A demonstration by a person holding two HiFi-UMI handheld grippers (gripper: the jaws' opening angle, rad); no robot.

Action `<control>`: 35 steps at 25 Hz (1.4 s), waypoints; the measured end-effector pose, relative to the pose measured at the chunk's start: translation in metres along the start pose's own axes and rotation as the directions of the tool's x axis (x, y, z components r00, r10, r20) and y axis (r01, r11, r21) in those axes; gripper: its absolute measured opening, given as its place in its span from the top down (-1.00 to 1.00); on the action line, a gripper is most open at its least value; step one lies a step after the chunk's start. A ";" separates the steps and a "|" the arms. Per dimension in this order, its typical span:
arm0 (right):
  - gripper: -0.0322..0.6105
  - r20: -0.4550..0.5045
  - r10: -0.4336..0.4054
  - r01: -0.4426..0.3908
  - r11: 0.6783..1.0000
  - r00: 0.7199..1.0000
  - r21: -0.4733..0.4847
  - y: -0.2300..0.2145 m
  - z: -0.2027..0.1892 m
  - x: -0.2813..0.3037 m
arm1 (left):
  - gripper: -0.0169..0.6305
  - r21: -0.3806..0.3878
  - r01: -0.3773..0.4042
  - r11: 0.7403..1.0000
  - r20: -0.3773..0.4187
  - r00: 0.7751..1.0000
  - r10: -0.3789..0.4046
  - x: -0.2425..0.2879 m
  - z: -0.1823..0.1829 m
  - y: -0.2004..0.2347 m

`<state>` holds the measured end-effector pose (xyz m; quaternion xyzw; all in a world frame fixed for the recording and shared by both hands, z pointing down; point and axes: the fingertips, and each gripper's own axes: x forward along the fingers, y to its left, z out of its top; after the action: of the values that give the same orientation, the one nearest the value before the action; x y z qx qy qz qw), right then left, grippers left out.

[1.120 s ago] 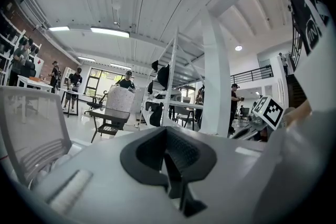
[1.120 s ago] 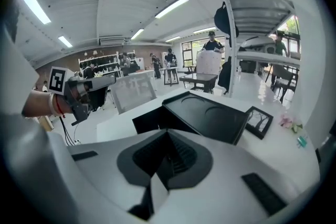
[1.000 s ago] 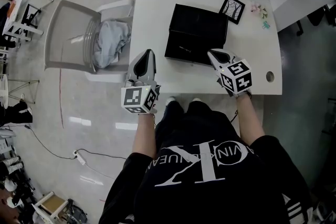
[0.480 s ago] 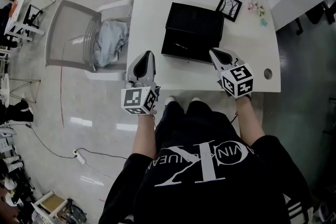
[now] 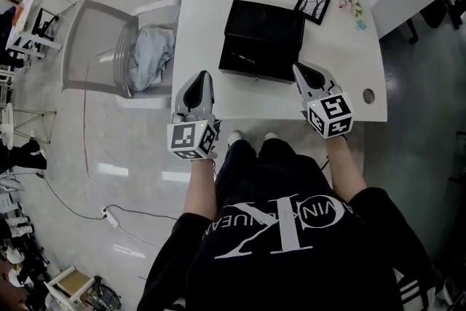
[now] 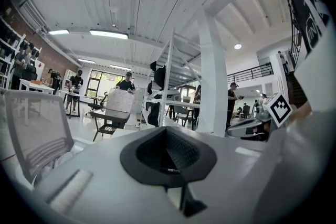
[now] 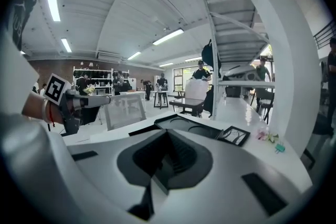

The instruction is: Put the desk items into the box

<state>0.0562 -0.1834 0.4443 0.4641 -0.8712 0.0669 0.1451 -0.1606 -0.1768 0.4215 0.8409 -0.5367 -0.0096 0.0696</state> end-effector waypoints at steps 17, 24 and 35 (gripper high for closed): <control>0.86 0.123 -0.069 0.070 0.998 0.990 -0.004 -0.003 0.015 -0.025 | 0.91 0.025 -0.011 1.000 0.038 0.999 0.010 -0.013 0.011 -0.008; 0.86 0.129 -0.086 0.086 0.996 0.988 0.004 -0.005 0.015 -0.027 | 0.91 0.027 -0.009 1.000 0.045 0.999 0.008 -0.012 0.013 -0.006; 0.86 0.138 -0.110 0.110 0.994 0.984 0.010 -0.011 0.019 -0.029 | 0.91 0.023 0.003 1.000 0.040 0.999 -0.004 -0.006 0.014 -0.005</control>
<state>0.0765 -0.1712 0.4171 0.5151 -0.8522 0.0276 0.0873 -0.1595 -0.1707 0.4062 0.8421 -0.5366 -0.0204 0.0489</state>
